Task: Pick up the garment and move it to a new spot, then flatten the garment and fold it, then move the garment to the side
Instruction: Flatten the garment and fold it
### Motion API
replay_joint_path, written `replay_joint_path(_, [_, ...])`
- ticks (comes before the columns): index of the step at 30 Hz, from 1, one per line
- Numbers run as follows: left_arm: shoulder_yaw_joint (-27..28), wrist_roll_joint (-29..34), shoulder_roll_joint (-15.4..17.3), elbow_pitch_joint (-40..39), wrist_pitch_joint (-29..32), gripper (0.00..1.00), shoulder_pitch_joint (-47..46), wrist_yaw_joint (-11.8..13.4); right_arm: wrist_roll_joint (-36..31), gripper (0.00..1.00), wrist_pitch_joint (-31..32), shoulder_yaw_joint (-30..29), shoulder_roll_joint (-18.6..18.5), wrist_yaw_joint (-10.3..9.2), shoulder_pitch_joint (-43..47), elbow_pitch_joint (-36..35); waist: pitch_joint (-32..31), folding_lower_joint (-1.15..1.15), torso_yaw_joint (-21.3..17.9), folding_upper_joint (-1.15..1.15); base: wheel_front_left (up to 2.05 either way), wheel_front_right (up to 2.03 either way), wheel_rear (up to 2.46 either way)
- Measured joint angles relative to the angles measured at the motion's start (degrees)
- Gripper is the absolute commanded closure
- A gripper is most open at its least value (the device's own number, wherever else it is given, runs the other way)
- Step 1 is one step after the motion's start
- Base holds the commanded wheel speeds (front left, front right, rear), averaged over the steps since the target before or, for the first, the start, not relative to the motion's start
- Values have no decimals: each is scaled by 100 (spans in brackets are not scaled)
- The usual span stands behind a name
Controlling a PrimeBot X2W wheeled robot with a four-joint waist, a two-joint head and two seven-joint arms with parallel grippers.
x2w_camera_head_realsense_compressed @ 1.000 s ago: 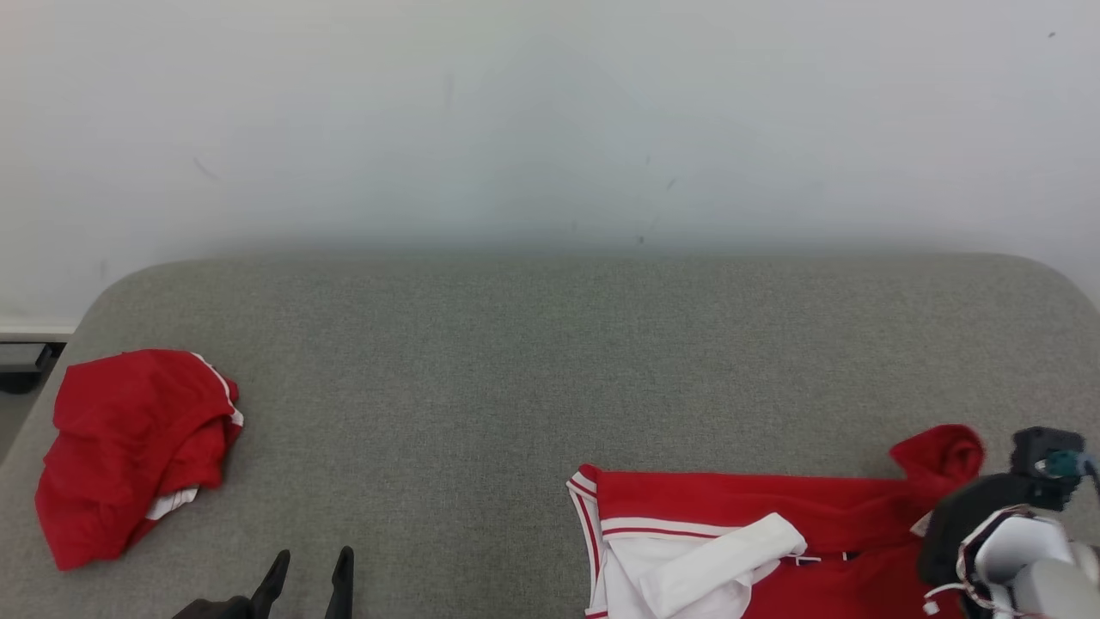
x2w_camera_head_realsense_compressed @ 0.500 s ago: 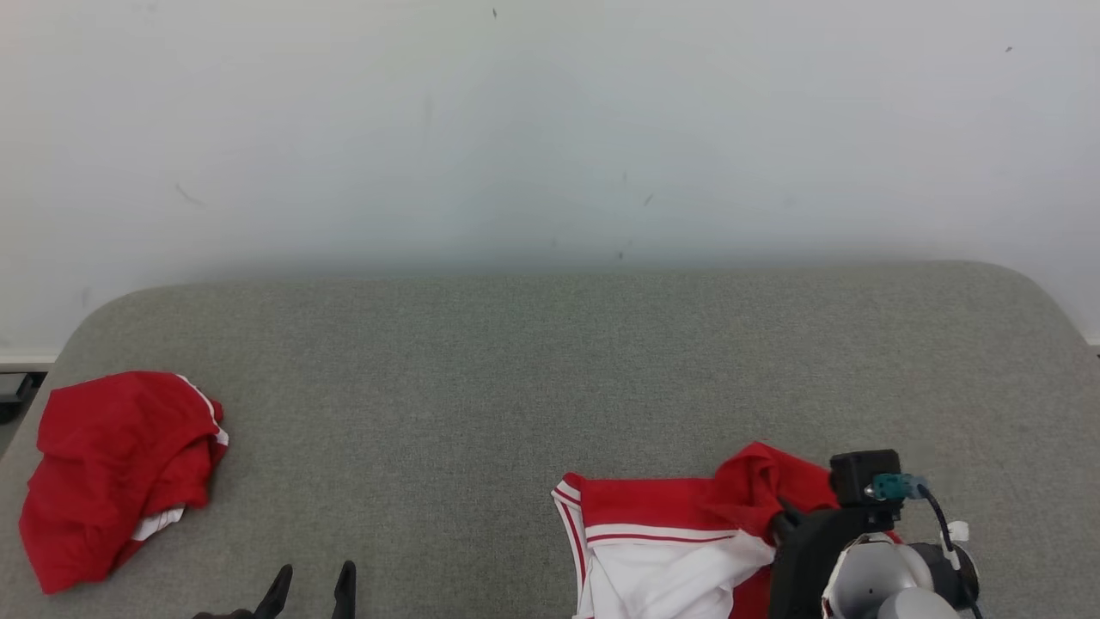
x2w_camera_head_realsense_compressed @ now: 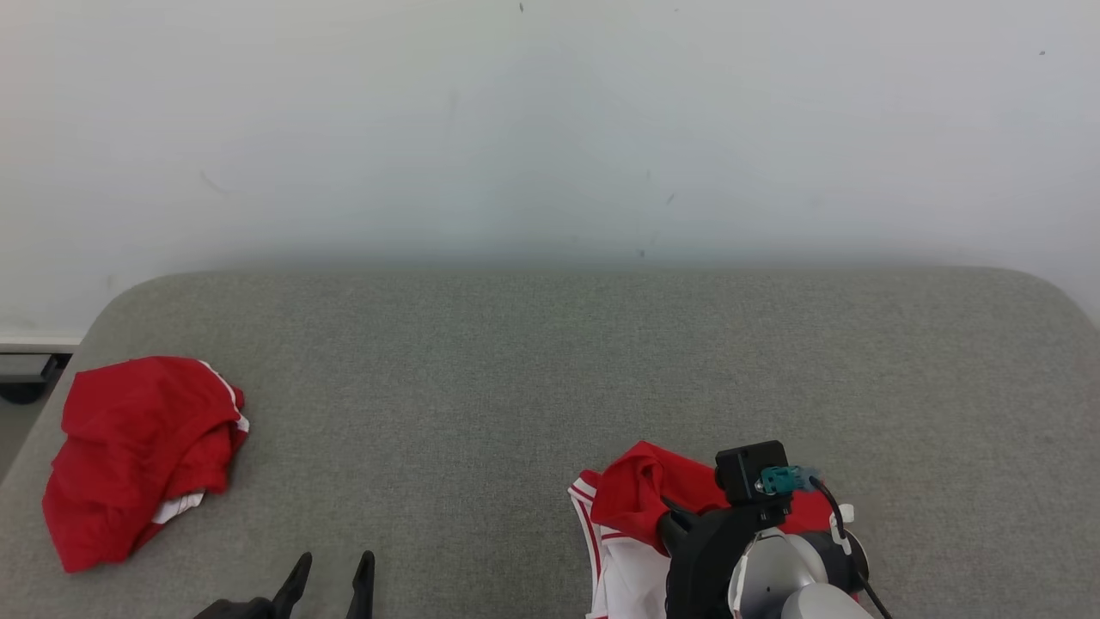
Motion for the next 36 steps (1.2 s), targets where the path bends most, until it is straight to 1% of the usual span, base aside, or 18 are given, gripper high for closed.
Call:
replay_joint_path(6, [15,0,1,13,0,0,6,2,116,100,-2,185,-7,-7,-117,196,46,0,109,0,0,0,0])
replay_joint_path(7, [21,0,1,18,-1,0,7,3,136,86,-2,204,-9,-7,-129,219,53,0,119,0,0,0,0])
replay_joint_path(8, [40,-1,3,20,-3,0,8,7,170,0,-11,196,-5,-7,-124,261,55,0,121,0,0,0,0])
replay_joint_path(11, [71,-1,9,33,-10,0,12,10,198,0,-125,44,-10,-7,-113,302,53,0,105,0,0,0,0])
replay_joint_path(12, [98,-3,9,33,-41,0,20,13,310,0,-156,45,-10,-7,-113,253,51,0,93,0,0,0,0])
replay_joint_path(13, [124,-5,12,37,-57,0,24,18,465,0,-210,35,-11,-7,-113,178,48,0,76,0,0,0,0])
replay_joint_path(14, [146,-12,13,43,-58,0,24,26,831,0,-430,-107,-13,-20,-121,-160,29,0,5,0,0,0,0])
replay_joint_path(18, [151,-21,8,47,-63,0,27,59,991,0,-556,-337,-8,-24,-120,-474,1,0,-71,0,0,0,0])
replay_joint_path(19, [169,-51,10,48,-101,0,44,62,921,0,-555,-495,-8,-24,-118,-539,-14,0,-112,0,0,0,0])
replay_joint_path(20, [180,-53,10,55,-102,0,47,67,665,0,-553,-687,-15,-24,-104,-554,-29,0,-157,0,0,0,0])
replay_joint_path(22, [186,-54,9,57,-107,0,48,69,504,0,-549,-835,-80,-24,-74,-559,-46,0,-202,0,0,0,0])
replay_joint_path(29, [162,-56,-5,53,-151,0,51,105,-121,0,-164,-1411,-654,-24,386,-349,-89,0,-319,0,0,0,0])
replay_joint_path(32, [157,-56,-3,43,-151,0,51,105,-215,0,132,-1518,-761,-24,517,-203,-84,0,-333,0,0,0,0])
replay_joint_path(36, [149,-55,4,5,-151,0,45,103,-215,0,506,-1567,-799,-24,515,-34,-41,0,-337,0,0,0,0])
